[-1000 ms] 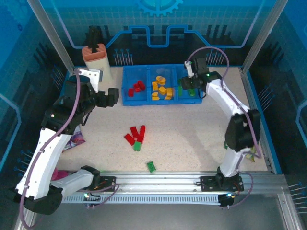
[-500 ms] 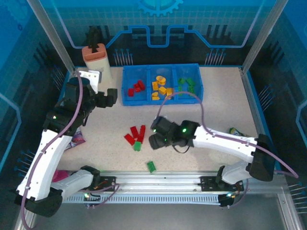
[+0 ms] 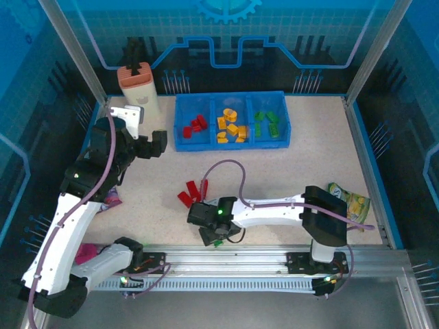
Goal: Sort the legos into containers by color
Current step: Pick up the lego from the bottom-center of the table, then place the lego in the container.
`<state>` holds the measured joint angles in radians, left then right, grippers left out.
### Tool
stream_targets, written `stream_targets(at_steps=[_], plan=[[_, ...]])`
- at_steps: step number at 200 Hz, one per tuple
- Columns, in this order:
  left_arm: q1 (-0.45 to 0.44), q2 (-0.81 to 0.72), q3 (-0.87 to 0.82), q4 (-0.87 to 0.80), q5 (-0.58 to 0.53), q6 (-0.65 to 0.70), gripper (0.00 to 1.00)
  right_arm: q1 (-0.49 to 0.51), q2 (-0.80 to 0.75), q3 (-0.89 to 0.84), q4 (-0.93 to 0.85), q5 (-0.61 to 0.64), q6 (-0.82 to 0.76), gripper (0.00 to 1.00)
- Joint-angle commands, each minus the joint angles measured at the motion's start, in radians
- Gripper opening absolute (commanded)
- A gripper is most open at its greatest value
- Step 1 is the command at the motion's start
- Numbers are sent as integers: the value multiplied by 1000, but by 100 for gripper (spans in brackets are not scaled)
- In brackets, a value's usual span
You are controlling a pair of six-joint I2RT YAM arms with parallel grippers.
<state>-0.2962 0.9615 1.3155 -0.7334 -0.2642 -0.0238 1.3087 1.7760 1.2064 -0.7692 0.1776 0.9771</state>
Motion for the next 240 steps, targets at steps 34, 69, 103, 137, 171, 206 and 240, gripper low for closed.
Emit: stream_targets(at_steps=[34,69,103,137,171,206,240], plan=[[12,-18,-19,23,-6,2,100,17,75,44,-46,-44,-35,61],[12,-14,-19,22,-12,1,99,17,142,80,-84,-34,-80,52],[12,-9,-16,10,-29,12,100,12,121,70,-94,-27,-115,39],[14,-10,-28,-1,-52,25,99,-82,-66,12,-195,51,-194,34],[17,-7,-34,-8,-69,40,100,-366,-293,-62,-224,163,-395,33],[26,-6,-39,2,-84,39,100,-718,-368,-83,-43,144,-655,35],[39,4,-43,32,-75,33,99,-929,-278,32,102,82,-792,35]])
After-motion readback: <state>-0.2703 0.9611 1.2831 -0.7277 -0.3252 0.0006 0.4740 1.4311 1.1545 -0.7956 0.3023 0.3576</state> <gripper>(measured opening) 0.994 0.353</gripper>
